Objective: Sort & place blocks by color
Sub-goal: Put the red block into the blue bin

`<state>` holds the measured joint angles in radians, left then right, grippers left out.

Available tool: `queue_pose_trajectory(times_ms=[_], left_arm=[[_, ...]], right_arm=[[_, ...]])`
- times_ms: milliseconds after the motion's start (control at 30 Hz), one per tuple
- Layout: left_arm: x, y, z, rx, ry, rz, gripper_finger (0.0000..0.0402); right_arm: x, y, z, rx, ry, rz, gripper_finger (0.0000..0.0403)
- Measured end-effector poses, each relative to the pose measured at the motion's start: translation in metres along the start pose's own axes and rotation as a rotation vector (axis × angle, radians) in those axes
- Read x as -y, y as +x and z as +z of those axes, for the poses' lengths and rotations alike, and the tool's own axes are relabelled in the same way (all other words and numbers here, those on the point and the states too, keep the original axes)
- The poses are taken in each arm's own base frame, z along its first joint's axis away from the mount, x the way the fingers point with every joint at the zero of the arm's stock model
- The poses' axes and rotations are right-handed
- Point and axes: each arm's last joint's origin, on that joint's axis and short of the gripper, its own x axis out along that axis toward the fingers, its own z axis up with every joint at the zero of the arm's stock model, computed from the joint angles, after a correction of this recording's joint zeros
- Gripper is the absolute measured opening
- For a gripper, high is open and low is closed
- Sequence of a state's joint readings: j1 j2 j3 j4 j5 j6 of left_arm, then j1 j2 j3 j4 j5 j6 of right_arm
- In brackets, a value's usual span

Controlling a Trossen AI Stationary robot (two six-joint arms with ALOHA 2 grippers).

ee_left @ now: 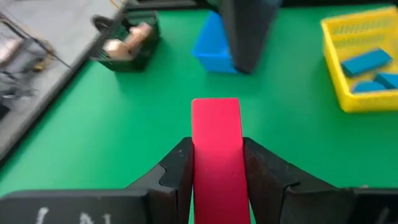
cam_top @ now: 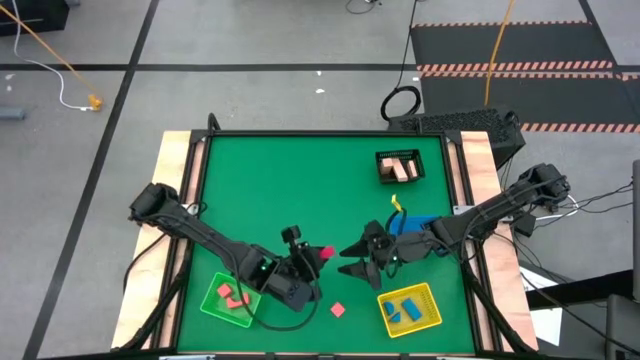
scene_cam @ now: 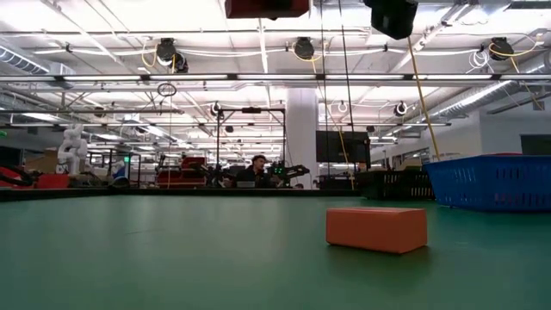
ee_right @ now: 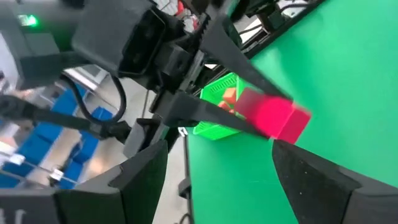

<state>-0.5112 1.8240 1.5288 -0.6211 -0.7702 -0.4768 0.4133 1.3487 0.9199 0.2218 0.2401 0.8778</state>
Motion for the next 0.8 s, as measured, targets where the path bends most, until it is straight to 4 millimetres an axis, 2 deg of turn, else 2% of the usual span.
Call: queue_pose_trajectory(times_ms=[233, 400, 567, 700, 800], left_arm=[[-0.001, -0.001, 0.0, 0.015, -0.012, 0.037, 0.0113], [-0.005, -0.012, 0.001, 0.031, -0.04, 0.057, 0.0113], [0.003, -0.019, -0.001, 0.053, -0.005, 0.038, 0.0113], [0.005, -0.022, -0.001, 0.061, 0.015, 0.028, 0.0113], [0.005, -0.021, 0.0, 0.065, 0.023, 0.029, 0.0113]], right_arm=[[0.001, 0.0, 0.0, -0.004, 0.094, -0.005, 0.0281], [0.006, 0.0, 0.0, 0.011, 0.121, -0.066, 0.0281], [0.011, 0.002, 0.006, 0.044, 0.127, -0.09, 0.0281], [0.019, 0.008, 0.009, 0.075, 0.137, -0.138, 0.0281], [0.025, 0.015, 0.01, 0.083, 0.214, -0.138, 0.0281]])
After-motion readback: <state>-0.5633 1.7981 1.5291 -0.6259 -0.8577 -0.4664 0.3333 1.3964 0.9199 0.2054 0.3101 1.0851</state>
